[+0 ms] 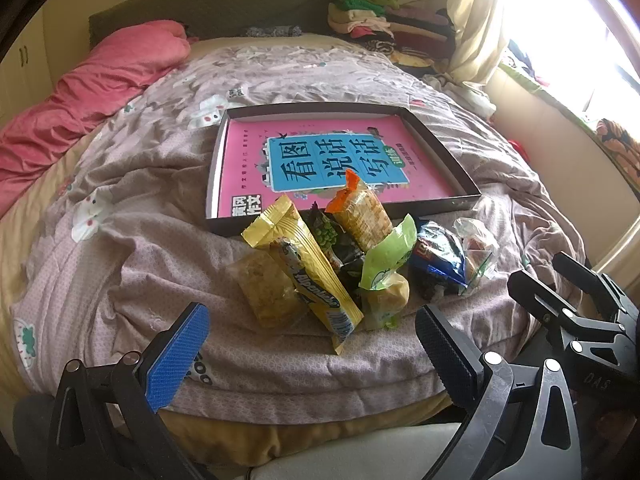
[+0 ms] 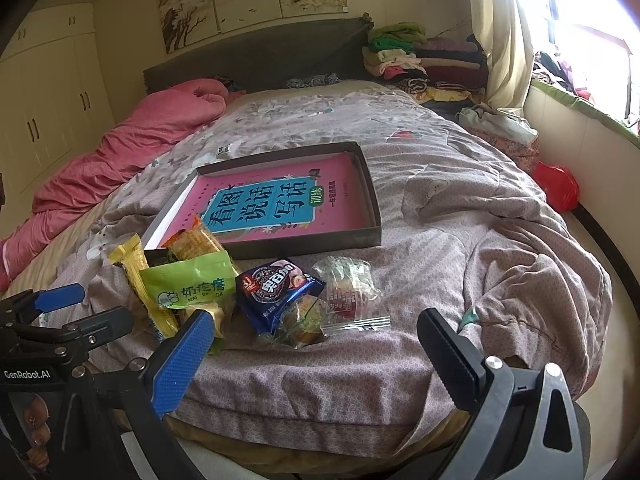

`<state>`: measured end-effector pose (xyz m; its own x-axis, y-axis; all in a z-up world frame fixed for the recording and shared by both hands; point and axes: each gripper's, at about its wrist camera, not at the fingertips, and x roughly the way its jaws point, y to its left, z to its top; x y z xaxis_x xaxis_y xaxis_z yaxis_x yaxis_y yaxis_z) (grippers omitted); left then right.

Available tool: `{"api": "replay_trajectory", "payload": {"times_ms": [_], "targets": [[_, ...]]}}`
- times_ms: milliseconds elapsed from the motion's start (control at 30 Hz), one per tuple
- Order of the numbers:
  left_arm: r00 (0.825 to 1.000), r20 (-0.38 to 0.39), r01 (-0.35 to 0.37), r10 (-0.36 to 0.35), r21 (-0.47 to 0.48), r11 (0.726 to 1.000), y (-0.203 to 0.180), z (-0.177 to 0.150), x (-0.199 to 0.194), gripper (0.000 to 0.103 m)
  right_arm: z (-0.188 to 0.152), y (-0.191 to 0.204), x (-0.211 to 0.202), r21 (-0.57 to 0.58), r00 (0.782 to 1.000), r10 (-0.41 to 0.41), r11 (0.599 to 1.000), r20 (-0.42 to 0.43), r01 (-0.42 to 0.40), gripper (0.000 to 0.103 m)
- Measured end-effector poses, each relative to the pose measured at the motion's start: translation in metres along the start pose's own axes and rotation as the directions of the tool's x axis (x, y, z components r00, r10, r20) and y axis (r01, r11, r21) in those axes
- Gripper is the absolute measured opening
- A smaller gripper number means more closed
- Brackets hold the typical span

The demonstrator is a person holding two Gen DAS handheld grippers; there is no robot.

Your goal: Organize snacks

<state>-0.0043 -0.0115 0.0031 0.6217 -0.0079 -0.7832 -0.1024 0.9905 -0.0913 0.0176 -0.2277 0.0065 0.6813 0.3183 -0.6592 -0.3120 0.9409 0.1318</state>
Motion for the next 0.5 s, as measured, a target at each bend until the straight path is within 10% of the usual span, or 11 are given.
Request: {"api": "replay_trajectory", "payload": {"times_ms": [500], "targets": [[1.0,-0.005,0.002,-0.002,-0.004,1.0,0.0001,-0.0005,0.0012,0.102,-0.0016,0.0011,0.0001,0.006,1.0,0.007,1.0,-0.011,-0.007,0.102]]}}
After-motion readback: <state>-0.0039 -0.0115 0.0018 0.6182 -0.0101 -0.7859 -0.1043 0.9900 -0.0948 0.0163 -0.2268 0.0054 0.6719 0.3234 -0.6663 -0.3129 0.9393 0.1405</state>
